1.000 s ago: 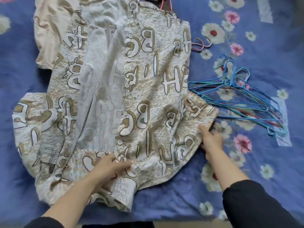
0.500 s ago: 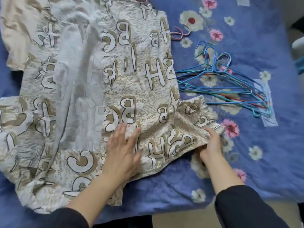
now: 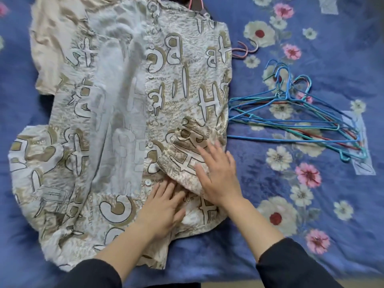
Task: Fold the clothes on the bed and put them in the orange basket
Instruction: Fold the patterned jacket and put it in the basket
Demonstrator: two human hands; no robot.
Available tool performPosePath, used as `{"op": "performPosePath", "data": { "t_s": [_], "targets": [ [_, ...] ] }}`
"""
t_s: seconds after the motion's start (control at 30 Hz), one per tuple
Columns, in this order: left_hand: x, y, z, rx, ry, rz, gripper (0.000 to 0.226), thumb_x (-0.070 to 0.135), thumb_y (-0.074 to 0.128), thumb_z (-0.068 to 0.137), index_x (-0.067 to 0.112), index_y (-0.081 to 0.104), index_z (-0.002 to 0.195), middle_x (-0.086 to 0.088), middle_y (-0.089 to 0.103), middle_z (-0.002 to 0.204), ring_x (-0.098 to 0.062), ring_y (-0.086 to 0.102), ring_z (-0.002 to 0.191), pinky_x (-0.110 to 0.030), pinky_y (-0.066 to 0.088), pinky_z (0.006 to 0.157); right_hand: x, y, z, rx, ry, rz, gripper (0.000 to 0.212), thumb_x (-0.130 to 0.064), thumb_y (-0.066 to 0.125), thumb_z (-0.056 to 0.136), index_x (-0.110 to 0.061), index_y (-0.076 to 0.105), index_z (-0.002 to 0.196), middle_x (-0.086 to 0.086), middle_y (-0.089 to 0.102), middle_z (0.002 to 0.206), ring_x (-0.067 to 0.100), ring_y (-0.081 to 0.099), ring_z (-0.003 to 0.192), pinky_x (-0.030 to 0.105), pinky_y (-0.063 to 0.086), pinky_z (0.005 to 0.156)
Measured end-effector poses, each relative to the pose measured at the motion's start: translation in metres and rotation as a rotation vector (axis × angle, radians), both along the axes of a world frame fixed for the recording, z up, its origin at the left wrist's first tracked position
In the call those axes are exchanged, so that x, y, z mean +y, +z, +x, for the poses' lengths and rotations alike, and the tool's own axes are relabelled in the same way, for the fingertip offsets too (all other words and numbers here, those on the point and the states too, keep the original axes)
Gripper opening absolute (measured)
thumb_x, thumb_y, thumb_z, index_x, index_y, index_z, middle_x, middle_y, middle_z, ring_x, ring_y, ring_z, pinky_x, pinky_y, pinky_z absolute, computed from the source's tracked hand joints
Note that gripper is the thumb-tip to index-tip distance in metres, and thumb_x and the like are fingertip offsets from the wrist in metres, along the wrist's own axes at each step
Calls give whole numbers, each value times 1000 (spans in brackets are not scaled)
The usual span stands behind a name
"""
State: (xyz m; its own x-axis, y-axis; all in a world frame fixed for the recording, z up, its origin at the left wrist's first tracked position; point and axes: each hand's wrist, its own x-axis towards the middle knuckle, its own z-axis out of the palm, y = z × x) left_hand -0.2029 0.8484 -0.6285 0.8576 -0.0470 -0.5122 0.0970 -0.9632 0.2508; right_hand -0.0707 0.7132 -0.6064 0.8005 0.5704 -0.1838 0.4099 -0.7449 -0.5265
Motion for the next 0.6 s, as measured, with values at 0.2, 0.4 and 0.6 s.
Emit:
{"op": "performPosePath", "data": {
  "t_s": [0.2, 0.4, 0.6],
  "targets": [
    [9, 16, -5, 22, 40, -149, 48, 46, 34, 92, 34, 52, 136, 0, 44, 147, -22, 38, 138, -32, 14, 115, 19, -18, 29, 23, 242, -533, 62, -55, 24, 97, -46, -9, 149, 3, -26, 158, 23, -32, 142, 44, -19, 113],
    [60, 29, -19, -200, 494, -424, 41, 21, 49, 95, 27, 50, 136, 7, 34, 149, -8, 17, 139, -32, 18, 118, 64, -11, 25, 135, 102, -694, 67, -40, 39, 95, -26, 8, 153, 15, -12, 160, 34, -18, 146, 56, -4, 115],
    [189, 50, -30, -556, 801, -159, 40, 16, 48, 78, 11, 62, 115, -10, 54, 127, -26, 38, 122, -39, 32, 106, 175, 18, 6, -29, -105, -323, 45, -16, 52, 85, -15, 45, 129, 8, 29, 145, 25, 19, 137, 49, 14, 113]
  ]
}}
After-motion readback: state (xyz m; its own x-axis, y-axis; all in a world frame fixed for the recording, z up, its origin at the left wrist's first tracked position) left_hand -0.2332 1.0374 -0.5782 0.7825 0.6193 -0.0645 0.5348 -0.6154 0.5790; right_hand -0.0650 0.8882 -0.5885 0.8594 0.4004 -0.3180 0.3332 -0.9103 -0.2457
